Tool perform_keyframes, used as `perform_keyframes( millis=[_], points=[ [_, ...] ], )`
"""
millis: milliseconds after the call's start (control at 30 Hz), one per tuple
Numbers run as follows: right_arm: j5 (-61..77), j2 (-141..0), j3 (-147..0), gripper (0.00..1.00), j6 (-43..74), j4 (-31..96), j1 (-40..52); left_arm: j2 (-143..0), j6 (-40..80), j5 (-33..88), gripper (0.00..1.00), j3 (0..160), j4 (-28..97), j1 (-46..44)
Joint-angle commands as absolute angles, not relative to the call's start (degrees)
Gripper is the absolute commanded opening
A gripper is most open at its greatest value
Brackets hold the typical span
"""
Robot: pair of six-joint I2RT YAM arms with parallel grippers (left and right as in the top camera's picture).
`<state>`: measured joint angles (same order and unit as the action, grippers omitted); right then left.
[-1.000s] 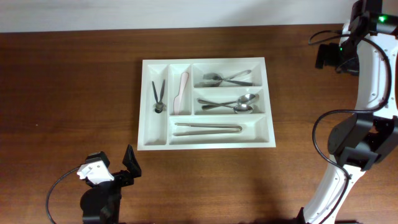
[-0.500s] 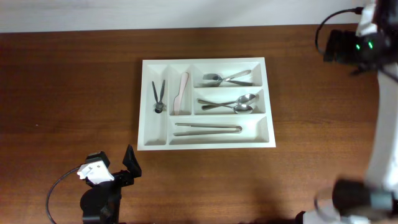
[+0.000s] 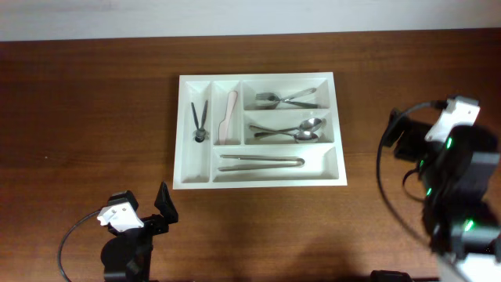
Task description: Pack container
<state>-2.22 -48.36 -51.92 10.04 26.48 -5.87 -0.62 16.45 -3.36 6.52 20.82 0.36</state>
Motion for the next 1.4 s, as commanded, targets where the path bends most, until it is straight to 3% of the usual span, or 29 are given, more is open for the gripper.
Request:
perform_keyframes(
  millis=[0, 167, 400, 700, 1367],
  points=[
    [-1.5, -40.4, -38.9, 0.99, 8.8, 19.2, -2.7, -0.3, 15.6, -2.7, 0.99, 6.3, 20.9, 0.6],
    [-0.4, -27.3, -21.5, 0.99, 8.8, 10.2, 1.0, -0.3, 15.6, -2.7, 0.99, 6.3, 20.9, 0.6],
    [0.9, -15.5, -11.7, 0.99, 8.2, 11.8, 1.5, -0.3, 15.6, -2.7, 0.99, 6.3, 20.9, 0.5],
    [0.9, -7.0, -10.3, 0.99, 5.8, 24.8, 1.5, -0.3, 15.6, -2.7, 0.99, 6.3, 20.9, 0.6],
    [4.7, -4.3, -7.1, 0.99, 2.0, 24.5, 1.5, -0.3, 15.6, -2.7, 0.99, 6.3, 20.9, 0.6]
  ],
)
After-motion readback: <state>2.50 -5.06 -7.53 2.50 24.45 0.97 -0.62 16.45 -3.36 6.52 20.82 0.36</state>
